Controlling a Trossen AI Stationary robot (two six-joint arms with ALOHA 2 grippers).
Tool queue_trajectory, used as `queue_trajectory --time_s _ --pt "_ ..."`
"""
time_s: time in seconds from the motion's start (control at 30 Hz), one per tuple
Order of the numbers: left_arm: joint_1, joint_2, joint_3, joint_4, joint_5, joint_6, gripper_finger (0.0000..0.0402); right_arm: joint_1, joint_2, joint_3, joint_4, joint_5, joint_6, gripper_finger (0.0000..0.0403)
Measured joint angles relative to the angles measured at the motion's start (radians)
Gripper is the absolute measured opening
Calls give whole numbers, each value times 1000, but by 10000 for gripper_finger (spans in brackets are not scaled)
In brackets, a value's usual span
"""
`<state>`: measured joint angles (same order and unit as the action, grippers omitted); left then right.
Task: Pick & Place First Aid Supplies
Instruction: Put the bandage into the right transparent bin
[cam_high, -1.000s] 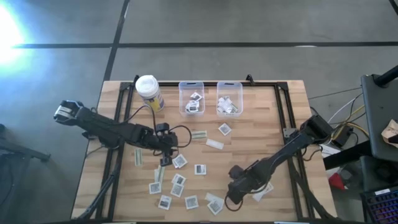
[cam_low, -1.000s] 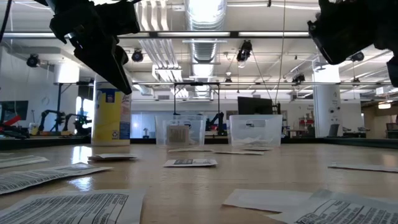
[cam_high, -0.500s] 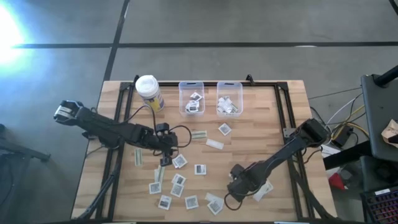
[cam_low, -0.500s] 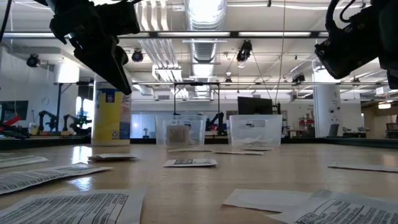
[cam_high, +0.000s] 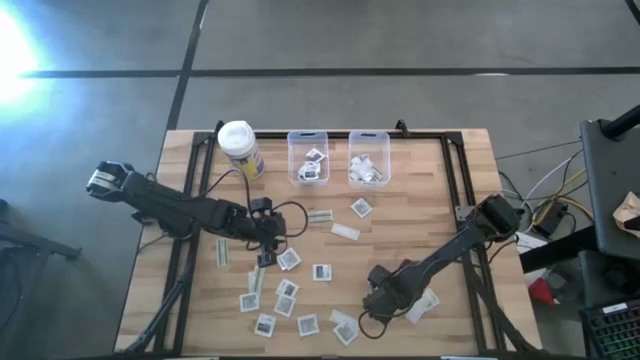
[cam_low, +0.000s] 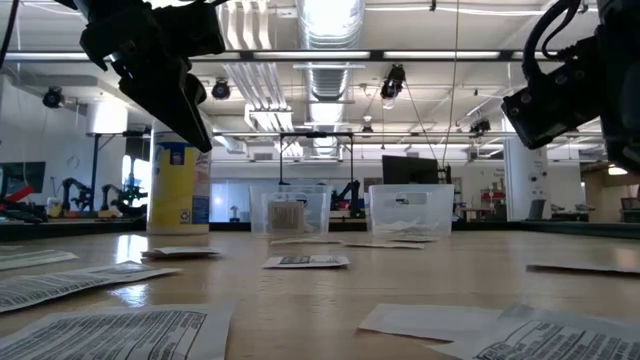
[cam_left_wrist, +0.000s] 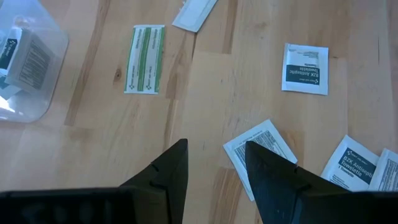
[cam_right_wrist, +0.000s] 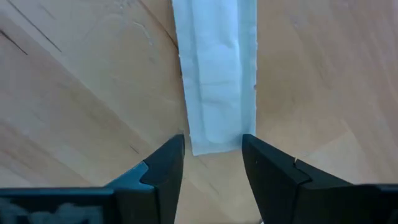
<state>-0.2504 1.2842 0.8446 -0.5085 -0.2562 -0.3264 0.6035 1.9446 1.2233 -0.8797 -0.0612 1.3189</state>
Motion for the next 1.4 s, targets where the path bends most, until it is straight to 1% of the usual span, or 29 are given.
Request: queue_trajectory --time_s 0.13,0.3,0.5,0.67,0.83,0.97,1.13,1.3,1.4 --pt "0 0 0 0 0 0 151 -11 18 1 0 -15 -20 150" --pt "0 0 0 0 0 0 151 -24 24 1 5 -45 -19 113" --pt "0 0 0 -1 0 0 151 -26 3 -2 8 -45 -13 67" --pt "0 0 0 -2 0 0 151 -26 -19 -6 1 -22 -14 44" --pt "0 0 0 -3 0 0 151 -27 -47 -8 -8 15 -18 26" --pt "0 0 0 -3 0 1 151 -29 -50 -8 -8 17 -42 11" --pt "0 0 0 -3 0 0 151 -44 -56 -7 -8 20 -61 9" --pt "0 0 0 -2 0 0 151 -71 -74 -6 -8 53 -103 8" --pt "0 0 0 -1 0 0 151 -94 -97 -6 -11 92 -131 8"
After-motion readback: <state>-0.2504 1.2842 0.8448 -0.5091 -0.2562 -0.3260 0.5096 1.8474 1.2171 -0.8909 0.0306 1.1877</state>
